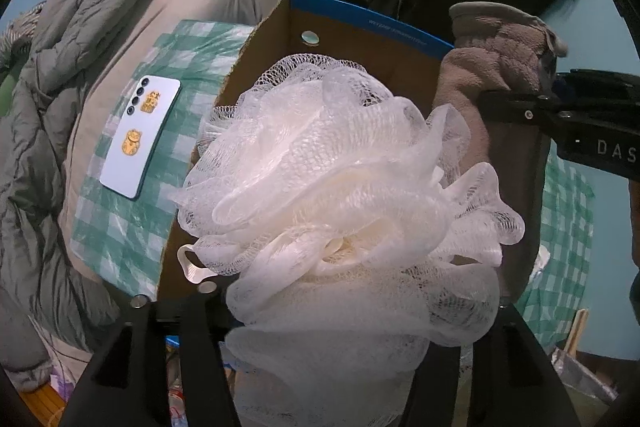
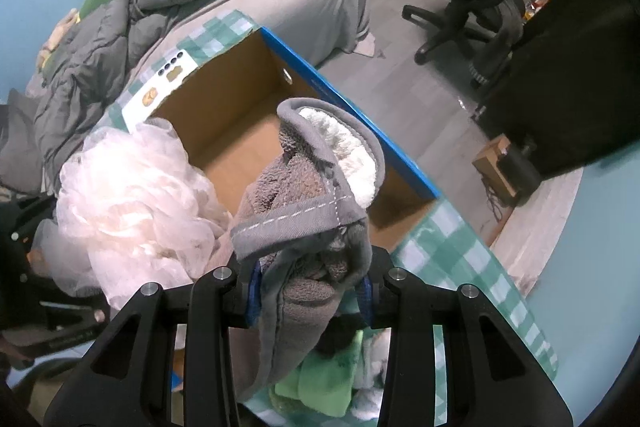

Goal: Organize soft objects
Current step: 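Lower the bath puff and towel into the box and open both tools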

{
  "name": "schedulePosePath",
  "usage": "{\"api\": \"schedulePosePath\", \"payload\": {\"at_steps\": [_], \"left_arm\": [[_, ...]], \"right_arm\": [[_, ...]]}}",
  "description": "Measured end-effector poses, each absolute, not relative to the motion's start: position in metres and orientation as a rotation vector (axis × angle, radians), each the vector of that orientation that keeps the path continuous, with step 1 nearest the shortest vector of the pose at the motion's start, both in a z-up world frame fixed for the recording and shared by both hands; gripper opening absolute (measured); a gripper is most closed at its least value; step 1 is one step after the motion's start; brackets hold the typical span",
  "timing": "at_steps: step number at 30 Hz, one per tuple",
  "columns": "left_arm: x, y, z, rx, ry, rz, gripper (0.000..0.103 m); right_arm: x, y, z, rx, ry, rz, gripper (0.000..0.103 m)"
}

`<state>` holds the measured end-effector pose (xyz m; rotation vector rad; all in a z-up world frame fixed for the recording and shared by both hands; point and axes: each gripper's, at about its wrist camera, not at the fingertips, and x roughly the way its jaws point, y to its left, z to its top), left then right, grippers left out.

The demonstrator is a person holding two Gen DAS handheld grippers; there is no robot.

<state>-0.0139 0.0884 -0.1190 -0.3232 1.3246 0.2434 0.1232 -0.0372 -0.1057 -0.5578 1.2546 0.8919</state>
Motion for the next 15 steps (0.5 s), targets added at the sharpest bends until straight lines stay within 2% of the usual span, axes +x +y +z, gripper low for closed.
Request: {"api": "schedulePosePath", "payload": {"at_steps": [2, 4, 7, 9, 15], "left_arm": [[-0.012, 0.09, -0.121, -0.306, 1.333, 0.267, 0.063], [-0.012, 0.093, -0.122, -0.308, 1.345, 0.29, 0.068], [-0.014, 0.098, -0.116, -0.313, 1.326, 0.314, 0.074], [-0.015, 0.1, -0.11, -0.312, 1.306, 0.324, 0.079], [-0.015, 0.102, -0.097, -0.294, 1.275, 0.33, 0.079]], "right_arm": [[0.123, -0.033, -0.107, -0.567, 1.244, 0.892, 0.045], [0.123, -0.029, -0.108, -0.57, 1.232, 0.896, 0.059], [0.123, -0.026, -0.107, -0.581, 1.206, 0.896, 0.069], [0.122, -0.024, -0.105, -0.583, 1.195, 0.901, 0.073], [0.12, -0.026, -0.095, -0.582, 1.162, 0.896, 0.076]]}}
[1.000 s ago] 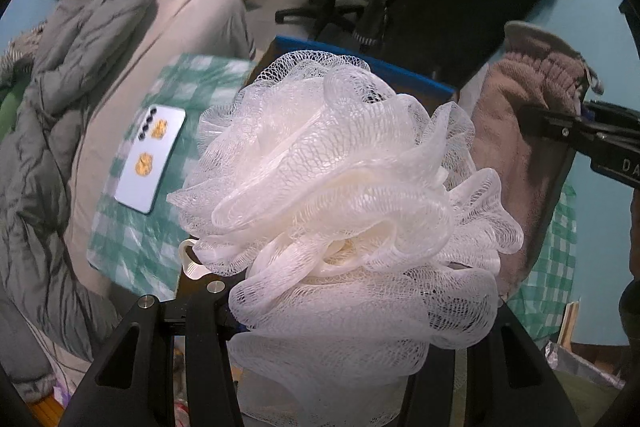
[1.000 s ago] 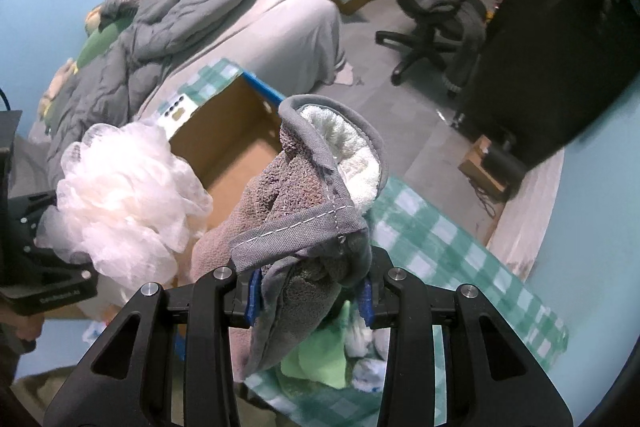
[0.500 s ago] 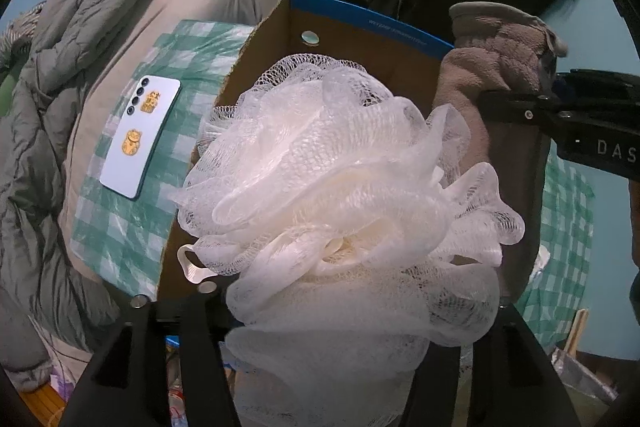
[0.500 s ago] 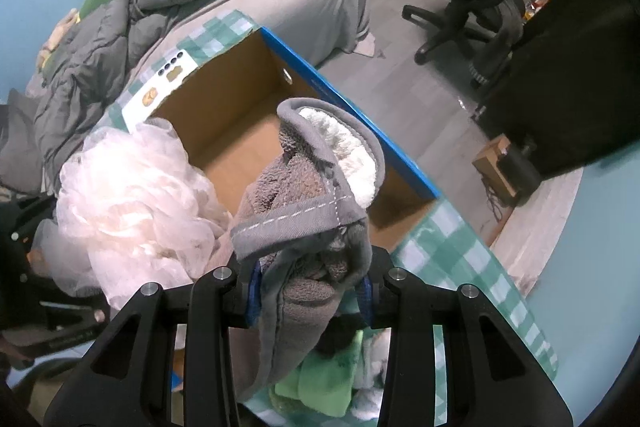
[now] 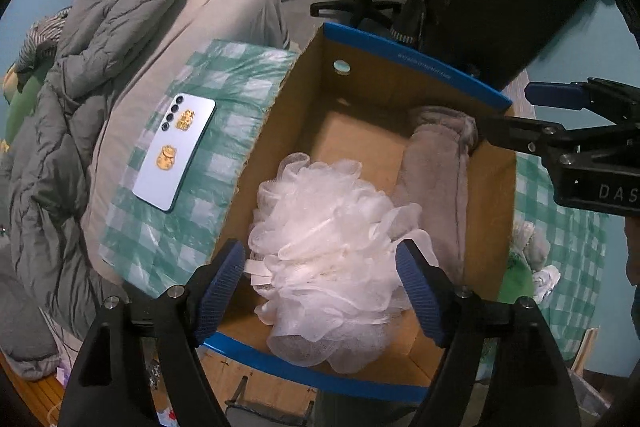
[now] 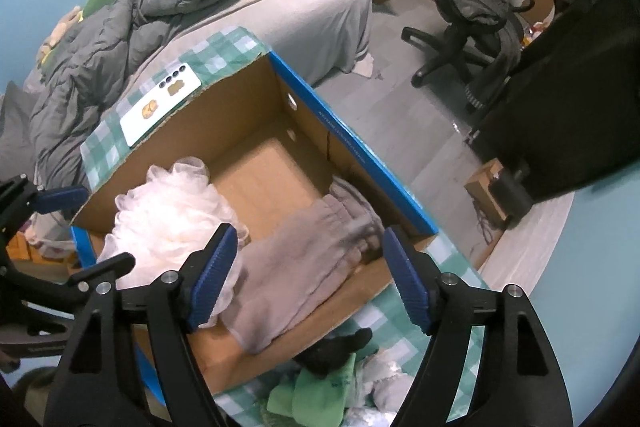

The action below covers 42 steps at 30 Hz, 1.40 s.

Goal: Organize soft objects
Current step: 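Lower the bath puff and towel into the box and open both tools, then move both tools back over the remaining items on the checked sheet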

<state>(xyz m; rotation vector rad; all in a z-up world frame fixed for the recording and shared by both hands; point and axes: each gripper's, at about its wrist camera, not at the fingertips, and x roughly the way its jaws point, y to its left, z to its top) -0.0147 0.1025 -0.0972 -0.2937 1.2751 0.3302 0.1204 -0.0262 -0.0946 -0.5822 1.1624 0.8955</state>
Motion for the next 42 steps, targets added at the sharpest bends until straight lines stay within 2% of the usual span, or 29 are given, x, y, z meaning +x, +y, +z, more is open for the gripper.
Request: {"api": "schedulePosePath", "payload": {"at_steps": [24, 42], "left_arm": [[-0.005, 0.053, -0.052, -0.172, 1.21, 0.22, 0.08], [0.016, -0.024, -0.062, -0.075, 1.256, 0.044, 0.08]], "right_arm": [[0.115, -0.092, -0.057, -0.508, 1.13, 0.8, 0.076], [0.129, -0.186, -0.07, -0.397, 1.217, 0.638, 0.076]]}}
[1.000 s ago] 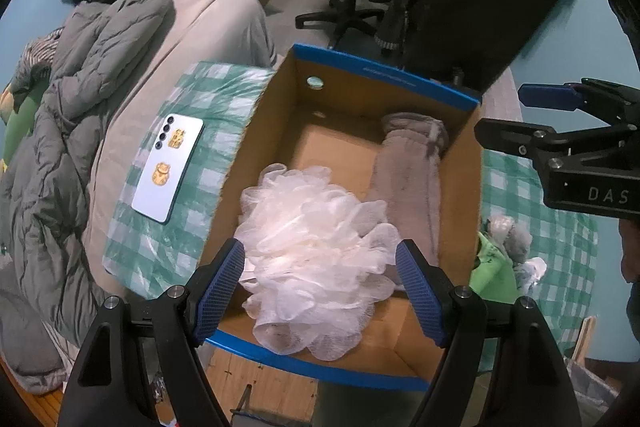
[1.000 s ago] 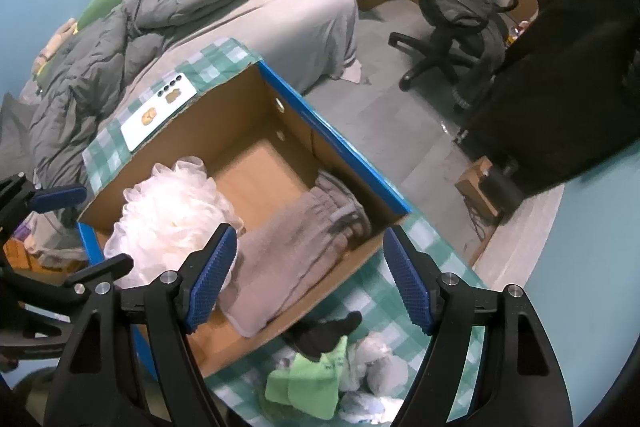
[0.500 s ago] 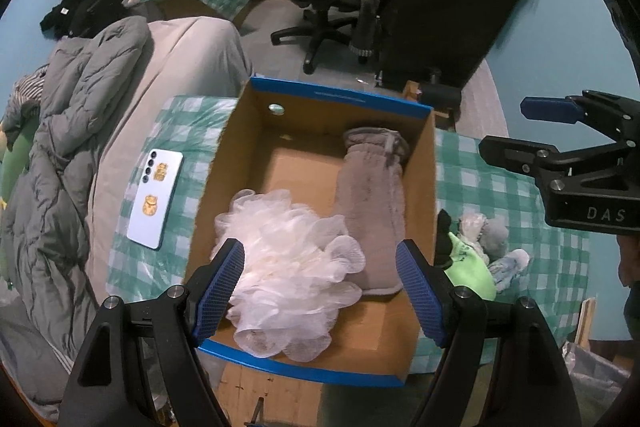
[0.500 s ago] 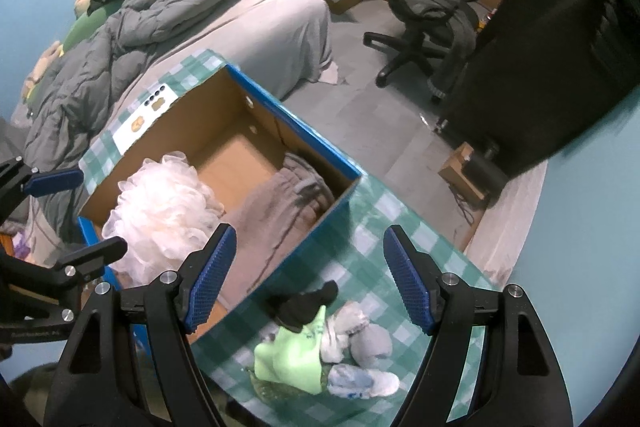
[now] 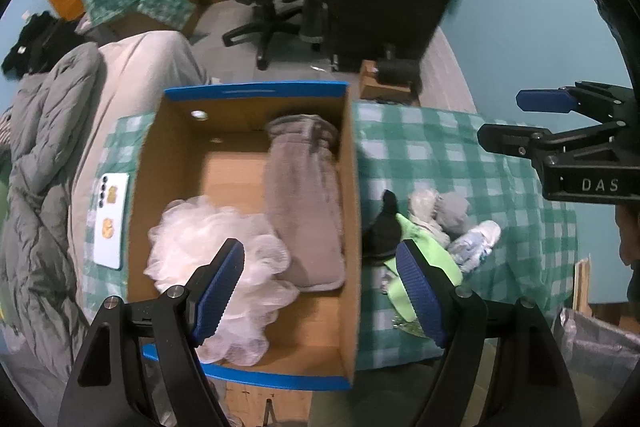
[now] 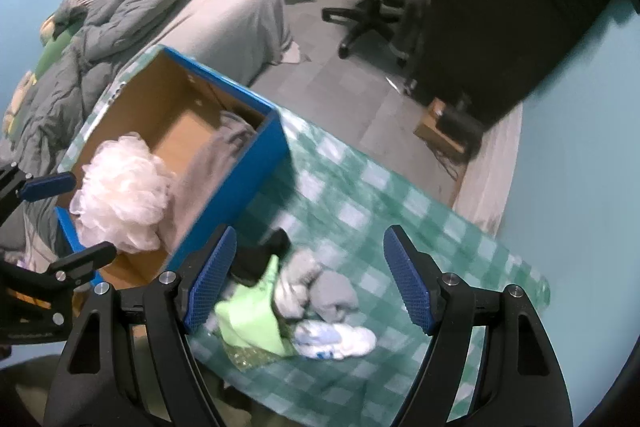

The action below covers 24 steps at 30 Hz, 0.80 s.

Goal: Organize soft objects
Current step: 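Move both tools back over the remaining items on the checked sheet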

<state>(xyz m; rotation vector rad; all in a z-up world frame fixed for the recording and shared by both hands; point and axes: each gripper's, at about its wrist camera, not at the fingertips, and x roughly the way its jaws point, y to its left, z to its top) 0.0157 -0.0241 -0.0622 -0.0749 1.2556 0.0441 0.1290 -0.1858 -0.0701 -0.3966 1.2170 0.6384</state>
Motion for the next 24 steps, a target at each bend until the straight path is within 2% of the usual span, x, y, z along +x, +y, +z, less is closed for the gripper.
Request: {"api": "schedulePosePath", "payload": {"at_steps": [24], "left_arm": [[0.039, -0.105, -0.11, -0.07, 1.353, -0.116, 0.08]], "right_arm": [[0.121, -0.286, -0.108, -0.242, 1.345, 0.46, 0.076]]}}
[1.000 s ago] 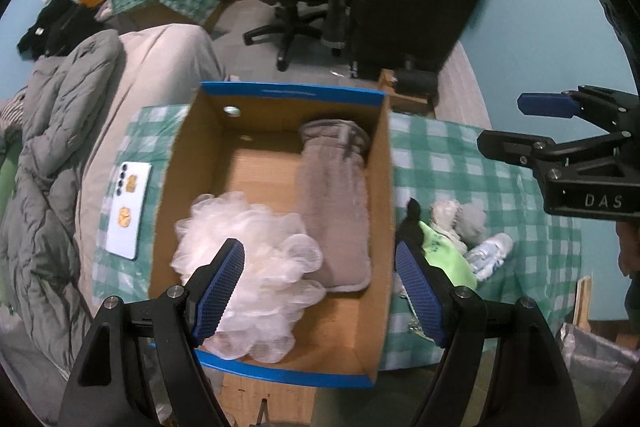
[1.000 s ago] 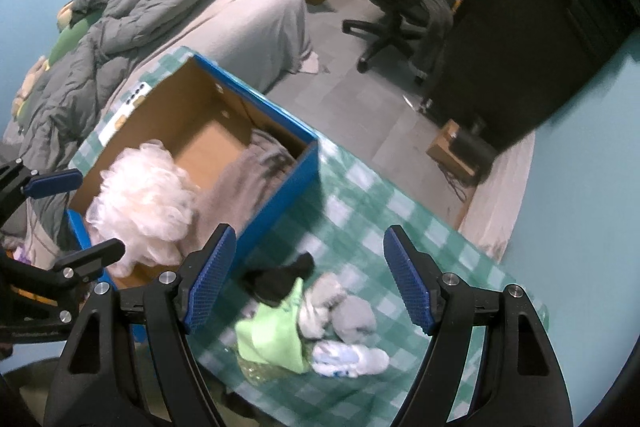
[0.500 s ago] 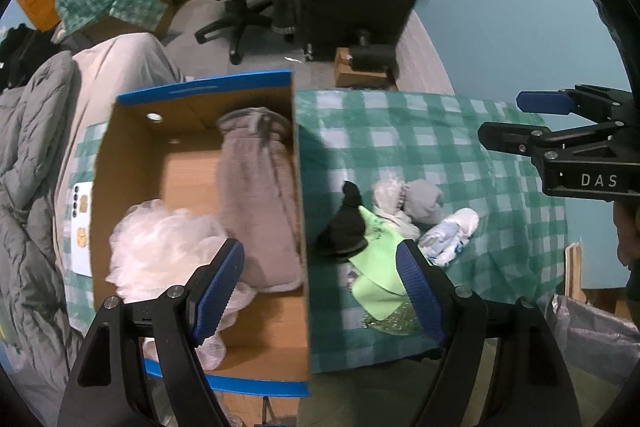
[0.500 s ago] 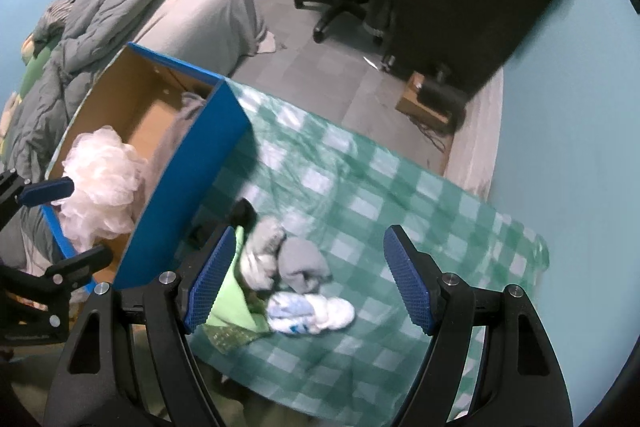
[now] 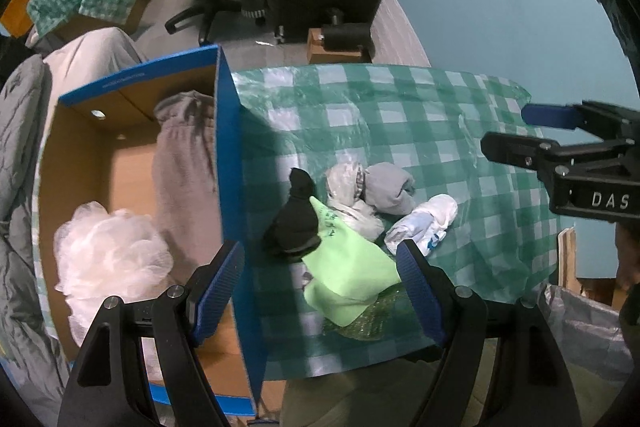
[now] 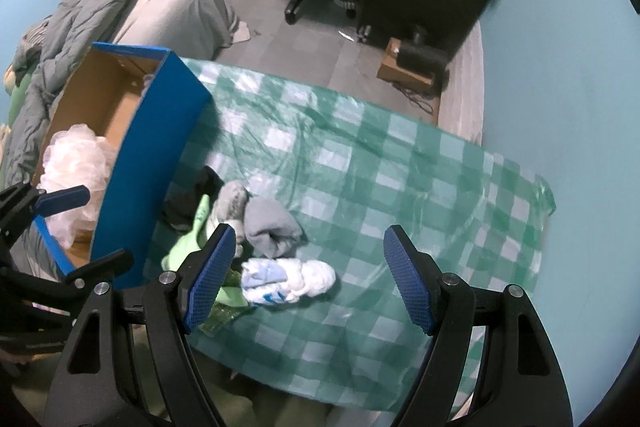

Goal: Organize soft objects
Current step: 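Move both tools back over the remaining items on the checked sheet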

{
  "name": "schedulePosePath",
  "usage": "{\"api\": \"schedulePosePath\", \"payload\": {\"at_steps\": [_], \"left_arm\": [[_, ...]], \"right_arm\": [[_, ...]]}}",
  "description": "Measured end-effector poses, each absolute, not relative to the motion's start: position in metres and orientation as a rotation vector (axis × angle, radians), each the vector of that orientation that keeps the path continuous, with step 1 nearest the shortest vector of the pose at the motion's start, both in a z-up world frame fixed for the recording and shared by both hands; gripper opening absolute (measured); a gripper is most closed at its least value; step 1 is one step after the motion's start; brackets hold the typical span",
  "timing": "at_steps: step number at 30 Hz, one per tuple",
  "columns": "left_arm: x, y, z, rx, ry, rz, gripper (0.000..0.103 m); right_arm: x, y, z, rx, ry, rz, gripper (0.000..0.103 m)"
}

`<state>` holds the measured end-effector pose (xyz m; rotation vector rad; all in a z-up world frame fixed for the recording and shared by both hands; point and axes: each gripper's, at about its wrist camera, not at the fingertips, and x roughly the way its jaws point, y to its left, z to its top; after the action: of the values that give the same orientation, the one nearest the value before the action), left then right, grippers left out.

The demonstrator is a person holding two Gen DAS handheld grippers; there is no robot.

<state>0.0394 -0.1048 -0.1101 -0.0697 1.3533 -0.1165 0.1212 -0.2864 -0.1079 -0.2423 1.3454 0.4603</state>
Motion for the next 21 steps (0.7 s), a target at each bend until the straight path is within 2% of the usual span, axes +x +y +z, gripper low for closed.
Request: {"api": "schedulePosePath", "payload": {"at_steps": [21], "left_arm": [[0.04, -0.098, -0.156, -0.149, 1.431, -0.094, 0.08]], "right_arm": [[0.107, -0.298, -0.157, -0.18, 1.444, 0.415, 0.076]]}}
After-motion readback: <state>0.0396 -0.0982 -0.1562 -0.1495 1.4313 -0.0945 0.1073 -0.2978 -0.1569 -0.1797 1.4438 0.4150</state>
